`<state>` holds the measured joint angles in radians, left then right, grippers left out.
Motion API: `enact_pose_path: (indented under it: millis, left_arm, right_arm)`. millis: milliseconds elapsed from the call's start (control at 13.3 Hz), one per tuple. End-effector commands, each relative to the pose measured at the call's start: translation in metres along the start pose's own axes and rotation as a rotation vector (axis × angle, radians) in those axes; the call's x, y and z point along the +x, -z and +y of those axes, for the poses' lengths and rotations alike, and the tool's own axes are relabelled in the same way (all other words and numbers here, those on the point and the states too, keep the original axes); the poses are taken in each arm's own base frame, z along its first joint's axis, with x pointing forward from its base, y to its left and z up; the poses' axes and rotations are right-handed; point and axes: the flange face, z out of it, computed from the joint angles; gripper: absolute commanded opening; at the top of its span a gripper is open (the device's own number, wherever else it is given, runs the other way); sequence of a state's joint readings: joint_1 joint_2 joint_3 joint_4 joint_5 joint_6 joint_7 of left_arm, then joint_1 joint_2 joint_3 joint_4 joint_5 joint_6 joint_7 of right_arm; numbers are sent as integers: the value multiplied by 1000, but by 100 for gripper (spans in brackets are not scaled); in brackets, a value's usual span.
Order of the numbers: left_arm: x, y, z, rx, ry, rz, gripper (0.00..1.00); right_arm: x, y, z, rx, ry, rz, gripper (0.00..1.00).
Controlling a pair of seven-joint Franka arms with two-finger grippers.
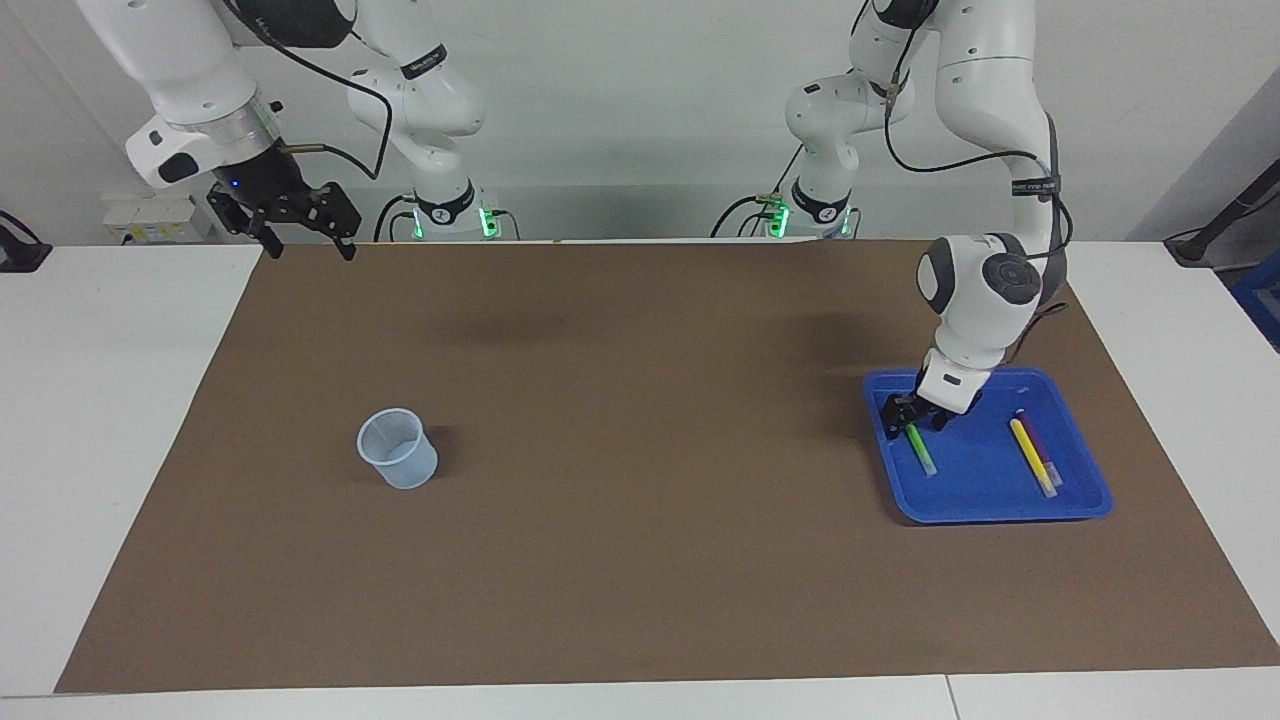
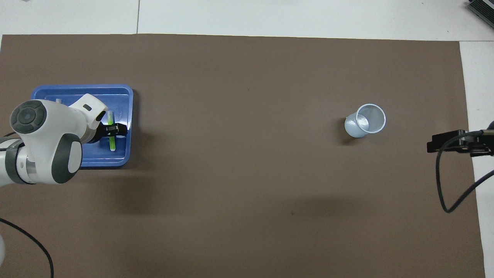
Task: Right arm passes pens to left for tray arrangement
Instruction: 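Lower the green pen into the blue tray and open the left gripper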
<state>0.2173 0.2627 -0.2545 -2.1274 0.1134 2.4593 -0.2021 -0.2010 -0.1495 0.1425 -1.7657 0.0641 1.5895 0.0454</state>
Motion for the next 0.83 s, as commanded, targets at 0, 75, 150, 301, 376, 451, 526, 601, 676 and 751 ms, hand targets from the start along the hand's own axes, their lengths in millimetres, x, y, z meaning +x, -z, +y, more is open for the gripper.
enact_pose_path:
  millis: [0,75,150,301,376,451,526,601,676,751]
  left_arm:
    - [5,17,-2,28,7,-17,100]
    - [15,37,-3,43,12,-49,100]
    - [22,53,-3,54,12,-77,100]
    - [28,82,-5,69,18,-105,100]
    - [27,95,-7,78,22,-112,100]
    - [25,107,-9,81,26,-118,100]
    - [23,119,-10,84,34,-115,100]
    - [20,130,-11,89,41,-113,100]
    - [17,140,-11,96,43,-119,100]
    - [14,150,-10,103,45,-135,100]
  right_arm:
    - [-5,1,2,-18,24,15,100]
    - [-5,1,3,-18,22,15,100]
    - [-5,2,2,-18,24,16,100]
    - [-5,2,0,-18,26,21,100]
    - [-4,3,0,-18,26,22,100]
    - [-5,3,0,-18,26,22,100]
    - [-5,3,-1,-18,27,22,100]
    - [-5,3,-1,-18,27,22,100]
    - [-5,3,-1,-18,29,22,100]
    - [-5,2,1,-18,26,18,100]
